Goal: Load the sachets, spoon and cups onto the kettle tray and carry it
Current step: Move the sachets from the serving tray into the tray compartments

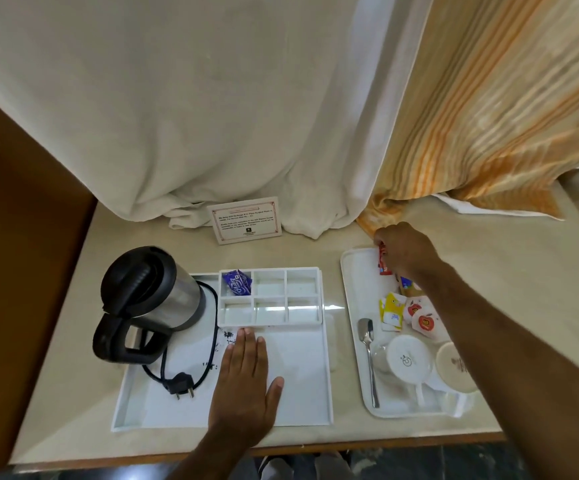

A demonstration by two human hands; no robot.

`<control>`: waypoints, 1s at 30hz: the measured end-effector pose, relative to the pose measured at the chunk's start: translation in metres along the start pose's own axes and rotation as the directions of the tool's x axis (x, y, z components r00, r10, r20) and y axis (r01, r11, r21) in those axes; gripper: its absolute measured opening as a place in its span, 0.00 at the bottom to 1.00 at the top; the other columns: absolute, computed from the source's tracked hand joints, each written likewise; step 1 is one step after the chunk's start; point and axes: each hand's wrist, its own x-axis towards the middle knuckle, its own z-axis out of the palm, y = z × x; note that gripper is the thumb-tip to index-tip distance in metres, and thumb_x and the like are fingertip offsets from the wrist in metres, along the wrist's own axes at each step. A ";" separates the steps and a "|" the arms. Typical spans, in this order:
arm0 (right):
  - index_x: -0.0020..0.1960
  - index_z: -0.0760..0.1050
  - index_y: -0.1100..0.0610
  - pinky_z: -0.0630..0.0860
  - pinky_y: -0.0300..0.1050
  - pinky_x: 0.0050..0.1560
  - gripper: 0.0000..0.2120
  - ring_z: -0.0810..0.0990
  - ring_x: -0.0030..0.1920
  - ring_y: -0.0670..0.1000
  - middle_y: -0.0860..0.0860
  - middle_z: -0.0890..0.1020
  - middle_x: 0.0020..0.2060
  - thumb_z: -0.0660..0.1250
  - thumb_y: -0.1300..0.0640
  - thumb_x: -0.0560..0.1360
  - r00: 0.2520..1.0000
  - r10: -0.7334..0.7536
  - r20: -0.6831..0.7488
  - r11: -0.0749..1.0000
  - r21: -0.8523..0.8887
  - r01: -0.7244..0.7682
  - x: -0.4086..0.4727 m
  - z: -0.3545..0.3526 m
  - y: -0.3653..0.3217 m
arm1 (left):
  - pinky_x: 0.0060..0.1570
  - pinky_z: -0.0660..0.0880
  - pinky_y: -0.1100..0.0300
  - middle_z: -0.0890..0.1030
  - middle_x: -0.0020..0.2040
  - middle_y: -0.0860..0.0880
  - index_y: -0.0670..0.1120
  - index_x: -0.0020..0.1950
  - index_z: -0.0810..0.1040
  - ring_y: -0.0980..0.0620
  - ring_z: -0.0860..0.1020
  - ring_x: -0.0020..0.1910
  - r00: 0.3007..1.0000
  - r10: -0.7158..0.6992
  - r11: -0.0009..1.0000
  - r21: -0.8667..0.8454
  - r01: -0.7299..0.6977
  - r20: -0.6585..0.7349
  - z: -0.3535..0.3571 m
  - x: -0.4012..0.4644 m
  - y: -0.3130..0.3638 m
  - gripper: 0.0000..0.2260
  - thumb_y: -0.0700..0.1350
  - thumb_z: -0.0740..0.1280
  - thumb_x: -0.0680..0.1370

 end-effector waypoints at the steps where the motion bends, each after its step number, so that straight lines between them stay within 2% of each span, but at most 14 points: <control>1: 0.50 0.78 0.52 0.72 0.46 0.41 0.11 0.77 0.49 0.55 0.53 0.80 0.45 0.69 0.61 0.69 1.000 0.008 -0.024 1.000 0.013 -0.008 -0.001 -0.003 -0.001 | 0.73 0.43 0.50 0.46 0.79 0.40 0.40 0.79 0.50 0.41 0.46 0.79 1.000 0.002 1.000 -0.001 -0.002 0.004 0.000 0.000 0.001 0.35 0.63 0.45 0.80; 4: 0.47 0.82 0.53 0.76 0.49 0.45 0.08 0.79 0.48 0.56 0.53 0.84 0.45 0.69 0.60 0.70 0.990 0.013 -0.139 0.977 0.214 0.017 0.000 -0.021 -0.022 | 0.73 0.42 0.50 0.49 0.80 0.40 0.40 0.79 0.51 0.41 0.46 0.78 1.000 0.002 1.000 0.008 -0.002 0.009 -0.002 -0.001 -0.001 0.34 0.63 0.46 0.81; 6: 0.43 0.83 0.54 0.77 0.48 0.45 0.05 0.80 0.44 0.53 0.52 0.84 0.41 0.71 0.60 0.68 0.975 -0.038 -0.218 0.904 0.408 0.126 -0.003 -0.037 -0.051 | 0.73 0.42 0.50 0.51 0.80 0.39 0.40 0.79 0.52 0.40 0.47 0.78 1.000 0.006 1.000 0.022 -0.006 0.007 -0.003 0.000 0.000 0.34 0.62 0.47 0.81; 8: 0.41 0.83 0.53 0.74 0.39 0.43 0.04 0.79 0.40 0.47 0.48 0.83 0.37 0.74 0.59 0.66 0.967 -0.094 -0.237 0.786 0.578 0.218 -0.008 -0.048 -0.092 | 0.73 0.43 0.49 0.51 0.80 0.39 0.40 0.79 0.53 0.40 0.47 0.78 1.000 0.005 1.000 0.028 -0.005 0.010 -0.004 -0.001 0.000 0.34 0.62 0.47 0.81; 10: 0.43 0.84 0.52 0.70 0.31 0.42 0.06 0.77 0.40 0.43 0.45 0.82 0.38 0.74 0.60 0.67 0.971 -0.140 -0.192 0.740 0.632 0.232 -0.013 -0.048 -0.131 | 0.73 0.44 0.48 0.50 0.80 0.39 0.40 0.79 0.52 0.41 0.47 0.78 1.000 0.004 1.000 0.022 -0.004 0.008 -0.004 -0.001 0.000 0.34 0.62 0.47 0.82; 12: 0.45 0.84 0.51 0.75 0.38 0.44 0.07 0.78 0.42 0.45 0.45 0.82 0.41 0.72 0.60 0.68 0.972 -0.207 -0.109 0.788 0.571 0.232 -0.017 -0.039 -0.161 | 0.73 0.46 0.47 0.51 0.80 0.39 0.40 0.79 0.52 0.41 0.46 0.79 1.000 0.008 1.000 0.011 -0.008 0.008 -0.003 -0.001 0.000 0.34 0.62 0.47 0.82; 14: 0.46 0.83 0.51 0.77 0.45 0.46 0.07 0.79 0.46 0.50 0.49 0.83 0.44 0.71 0.59 0.69 0.961 -0.274 -0.030 0.864 0.431 0.260 -0.019 -0.028 -0.181 | 0.73 0.48 0.47 0.52 0.80 0.39 0.40 0.79 0.52 0.41 0.47 0.79 1.000 0.009 1.000 0.001 -0.009 0.007 -0.003 -0.001 0.001 0.33 0.62 0.48 0.82; 16: 0.48 0.83 0.52 0.76 0.46 0.45 0.09 0.78 0.48 0.54 0.51 0.83 0.45 0.71 0.59 0.69 0.947 -0.321 0.033 0.919 0.254 0.302 -0.021 -0.020 -0.193 | 0.73 0.48 0.47 0.53 0.80 0.39 0.40 0.79 0.53 0.41 0.49 0.78 1.000 0.003 1.000 0.007 -0.003 0.008 -0.003 -0.001 0.001 0.33 0.62 0.50 0.82; 18: 0.54 0.80 0.55 0.74 0.48 0.46 0.13 0.76 0.50 0.56 0.54 0.81 0.49 0.71 0.60 0.70 0.940 -0.341 0.018 0.930 0.151 0.335 -0.024 -0.012 -0.199 | 0.73 0.47 0.48 0.54 0.79 0.39 0.40 0.79 0.55 0.41 0.50 0.78 1.000 -0.003 1.000 0.015 0.003 0.003 -0.002 0.000 0.001 0.33 0.62 0.51 0.82; 22: 0.67 0.70 0.55 0.78 0.49 0.54 0.29 0.74 0.58 0.55 0.55 0.71 0.63 0.74 0.63 0.68 0.964 -0.221 -0.147 0.912 0.319 0.258 -0.031 -0.003 -0.184 | 0.73 0.46 0.48 0.51 0.80 0.40 0.40 0.79 0.53 0.41 0.49 0.78 1.000 -0.008 1.000 0.005 0.008 -0.011 0.000 0.000 0.001 0.33 0.62 0.49 0.82; 25: 0.66 0.70 0.55 0.75 0.51 0.55 0.28 0.73 0.59 0.57 0.55 0.72 0.62 0.72 0.63 0.67 0.962 -0.136 -0.235 0.926 0.316 0.208 -0.028 -0.013 -0.137 | 0.73 0.48 0.47 0.50 0.80 0.40 0.40 0.79 0.52 0.41 0.48 0.79 1.000 0.008 1.000 -0.006 -0.008 -0.022 0.003 -0.001 -0.002 0.33 0.61 0.48 0.82; 27: 0.63 0.73 0.56 0.74 0.52 0.53 0.25 0.74 0.56 0.60 0.56 0.75 0.58 0.69 0.64 0.66 0.973 -0.100 -0.210 0.983 0.128 0.129 -0.025 -0.023 -0.090 | 0.73 0.49 0.47 0.50 0.80 0.39 0.40 0.79 0.52 0.41 0.48 0.79 1.000 0.015 1.000 -0.015 -0.015 -0.022 0.004 -0.001 -0.002 0.34 0.62 0.46 0.82; 29: 0.62 0.72 0.56 0.72 0.52 0.51 0.23 0.73 0.55 0.60 0.55 0.75 0.57 0.67 0.61 0.66 0.997 -0.036 -0.075 0.984 -0.175 0.023 -0.022 -0.029 -0.043 | 0.73 0.49 0.47 0.50 0.80 0.39 0.39 0.79 0.51 0.41 0.48 0.79 1.000 0.019 1.000 -0.012 -0.019 -0.019 0.005 0.000 -0.002 0.34 0.62 0.46 0.82; 30: 0.63 0.70 0.55 0.71 0.52 0.51 0.25 0.73 0.55 0.59 0.54 0.74 0.59 0.67 0.60 0.66 1.000 0.014 0.015 0.965 -0.261 -0.010 -0.021 -0.030 -0.024 | 0.73 0.49 0.47 0.50 0.80 0.39 0.40 0.79 0.51 0.41 0.48 0.79 1.000 0.017 1.000 -0.009 -0.017 -0.017 0.005 0.000 -0.003 0.34 0.62 0.46 0.82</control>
